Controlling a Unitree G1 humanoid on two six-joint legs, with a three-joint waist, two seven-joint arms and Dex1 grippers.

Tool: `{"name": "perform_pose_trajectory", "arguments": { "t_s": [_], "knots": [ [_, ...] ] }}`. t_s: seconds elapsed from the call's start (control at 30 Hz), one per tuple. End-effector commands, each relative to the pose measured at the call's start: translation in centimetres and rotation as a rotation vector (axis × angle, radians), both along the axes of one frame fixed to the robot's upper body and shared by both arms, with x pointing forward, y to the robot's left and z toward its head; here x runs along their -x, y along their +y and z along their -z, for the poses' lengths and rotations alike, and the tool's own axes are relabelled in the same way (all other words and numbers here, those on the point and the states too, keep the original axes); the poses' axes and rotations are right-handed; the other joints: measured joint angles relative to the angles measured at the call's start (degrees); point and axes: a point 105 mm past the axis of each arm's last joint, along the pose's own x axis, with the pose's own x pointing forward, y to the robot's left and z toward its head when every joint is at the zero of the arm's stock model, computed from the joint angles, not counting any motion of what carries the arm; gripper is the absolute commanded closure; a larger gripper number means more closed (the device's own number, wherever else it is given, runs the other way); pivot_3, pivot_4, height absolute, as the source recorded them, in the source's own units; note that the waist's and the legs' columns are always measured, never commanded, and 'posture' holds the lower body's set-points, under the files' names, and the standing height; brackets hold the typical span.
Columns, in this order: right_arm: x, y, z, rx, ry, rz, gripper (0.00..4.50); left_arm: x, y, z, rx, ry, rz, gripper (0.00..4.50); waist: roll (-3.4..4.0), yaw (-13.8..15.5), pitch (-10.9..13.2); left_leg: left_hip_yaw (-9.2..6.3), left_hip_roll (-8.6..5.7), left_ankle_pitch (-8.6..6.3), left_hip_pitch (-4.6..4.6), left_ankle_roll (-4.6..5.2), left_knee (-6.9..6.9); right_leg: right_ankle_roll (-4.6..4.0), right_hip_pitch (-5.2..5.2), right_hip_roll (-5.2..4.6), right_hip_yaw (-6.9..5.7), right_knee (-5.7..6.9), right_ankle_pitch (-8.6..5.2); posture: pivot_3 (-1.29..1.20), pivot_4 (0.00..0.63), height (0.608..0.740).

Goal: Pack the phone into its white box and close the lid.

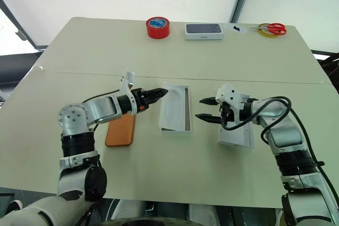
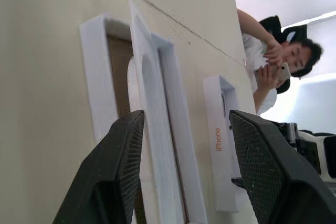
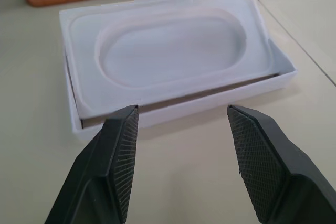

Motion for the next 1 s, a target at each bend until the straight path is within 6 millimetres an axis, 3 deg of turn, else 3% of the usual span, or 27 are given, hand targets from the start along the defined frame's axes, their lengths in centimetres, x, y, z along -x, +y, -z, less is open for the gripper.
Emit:
{"name": "perform_pose_trajectory", "arguments": {
  "t_s": [0.03,0.13,0.23,0.37,0.67,0.83,1.0],
  "knots": [
    [-0.7,1.5,-2.7,-0.087,-0.042,-0.01,1.94,1.0,0.4,-2.4,-0.141,-0.184,0.036,1.6,0.02,-0.2,0.0,0.01,0.0,0.01,0.01,-0.01,-0.01,0.0,0.0,0.0,0.0,0.01,0.0,0.0,0.15,0.74],
    [-1.0,2.9,-3.2,-0.092,-0.088,-0.028,2.99,1.4,2.3,-2.5,-0.262,-0.32,0.003,1.57,0.04,-0.4,0.0,0.0,0.0,0.03,0.01,-0.06,-0.1,0.0,-0.03,0.04,0.0,-0.01,0.0,0.0,0.15,0.74],
    [-1.5,4.0,-3.1,-0.085,-0.127,-0.034,4.48,1.8,5.1,0.0,-0.523,-0.484,-0.009,1.57,0.11,-1.2,0.0,0.04,0.0,0.06,0.02,-0.11,-0.21,-0.02,-0.08,0.05,0.02,-0.04,-0.01,0.0,0.15,0.74],
    [-1.8,5.6,-1.9,-0.002,-0.148,-0.061,4.48,2.9,8.5,0.6,-0.659,-0.709,-0.014,1.57,0.09,-1.2,0.1,0.07,-0.01,0.08,0.0,-0.15,-0.29,-0.04,-0.16,0.0,0.03,-0.05,-0.01,0.0,0.15,0.74],
    [-2.2,8.3,1.5,0.165,-0.167,-0.112,4.48,5.4,13.9,1.0,-0.76,-0.928,-0.042,1.57,0.11,-1.4,0.1,0.1,-0.02,-0.07,-0.04,0.12,-0.69,-0.12,-0.39,-0.22,0.08,-0.13,-0.01,0.0,0.15,0.74],
    [-2.8,6.3,3.5,0.378,-0.217,-0.155,4.48,5.5,14.7,1.3,-0.763,-0.916,-0.071,1.57,0.12,-1.5,0.1,0.1,-0.01,-0.08,-0.04,0.17,-0.77,-0.12,-0.46,-0.22,0.08,-0.12,-0.01,0.0,0.15,0.74],
    [-3.1,5.3,1.9,0.389,-0.241,-0.173,4.48,5.8,14.7,1.8,-0.757,-0.899,-0.086,1.57,0.12,-1.4,0.1,0.09,-0.02,-0.11,-0.03,0.21,-0.76,-0.12,-0.43,-0.22,0.06,-0.11,-0.01,0.0,0.15,0.74]
  ]
}}
